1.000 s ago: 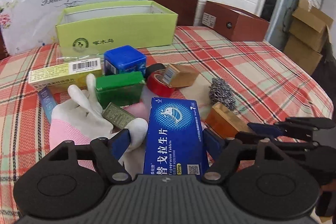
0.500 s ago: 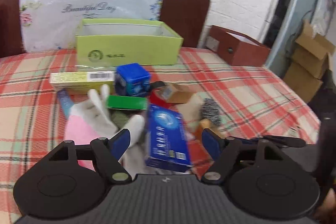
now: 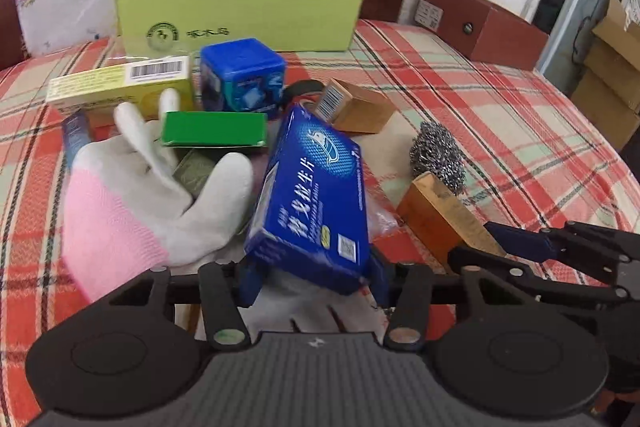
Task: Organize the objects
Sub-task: 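Grasp the blue medicine box with the left gripper while the right holds the tan box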
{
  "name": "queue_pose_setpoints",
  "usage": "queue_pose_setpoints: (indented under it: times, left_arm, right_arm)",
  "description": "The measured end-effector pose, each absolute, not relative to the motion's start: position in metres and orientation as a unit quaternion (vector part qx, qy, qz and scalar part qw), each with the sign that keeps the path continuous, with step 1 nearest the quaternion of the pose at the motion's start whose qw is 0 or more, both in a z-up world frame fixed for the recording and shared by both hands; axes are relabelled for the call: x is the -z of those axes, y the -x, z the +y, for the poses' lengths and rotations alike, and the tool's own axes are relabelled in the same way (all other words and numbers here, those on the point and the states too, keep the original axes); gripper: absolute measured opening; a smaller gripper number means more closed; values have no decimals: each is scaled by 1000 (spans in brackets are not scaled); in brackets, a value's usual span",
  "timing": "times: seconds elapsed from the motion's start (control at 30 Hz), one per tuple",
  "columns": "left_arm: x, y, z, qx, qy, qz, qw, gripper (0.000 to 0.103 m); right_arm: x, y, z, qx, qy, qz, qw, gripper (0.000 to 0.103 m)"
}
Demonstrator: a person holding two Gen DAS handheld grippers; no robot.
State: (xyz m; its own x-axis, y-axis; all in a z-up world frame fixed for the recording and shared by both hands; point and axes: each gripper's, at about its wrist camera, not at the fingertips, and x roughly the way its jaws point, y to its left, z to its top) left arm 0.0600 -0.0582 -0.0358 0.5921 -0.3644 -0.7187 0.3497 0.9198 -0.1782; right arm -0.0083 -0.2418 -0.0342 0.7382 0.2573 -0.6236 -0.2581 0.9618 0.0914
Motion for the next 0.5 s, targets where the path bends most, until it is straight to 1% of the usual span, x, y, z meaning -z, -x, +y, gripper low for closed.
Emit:
queue_pose_setpoints:
  times: [0.03,0.07,0.1,0.17,0.3,0.5]
  left_arm:
    - [33,-59,-55,197,15,404,893,54]
    - [31,-60,-54,194,16,401,895,57]
    - [27,-60,-55,189,11,395,899,64]
    - [22,-60,-61,187,-7,383,904,71]
    - [17,-64,-74,193,-47,362,911,76]
    - [19,-81,-87,190,-78,355,912,77]
  right_arm:
    - [35,6,-241,-140,2,334,932,34]
    - [35,4,-240,-141,5,335,932,34]
    - [35,2,-239,-140,6,335,932,34]
    - [34,0,-238,-139,6,332,933,34]
    - [31,0,-239,-138,7,329,934,34]
    - [35,-3,-237,-135,10,336,932,34]
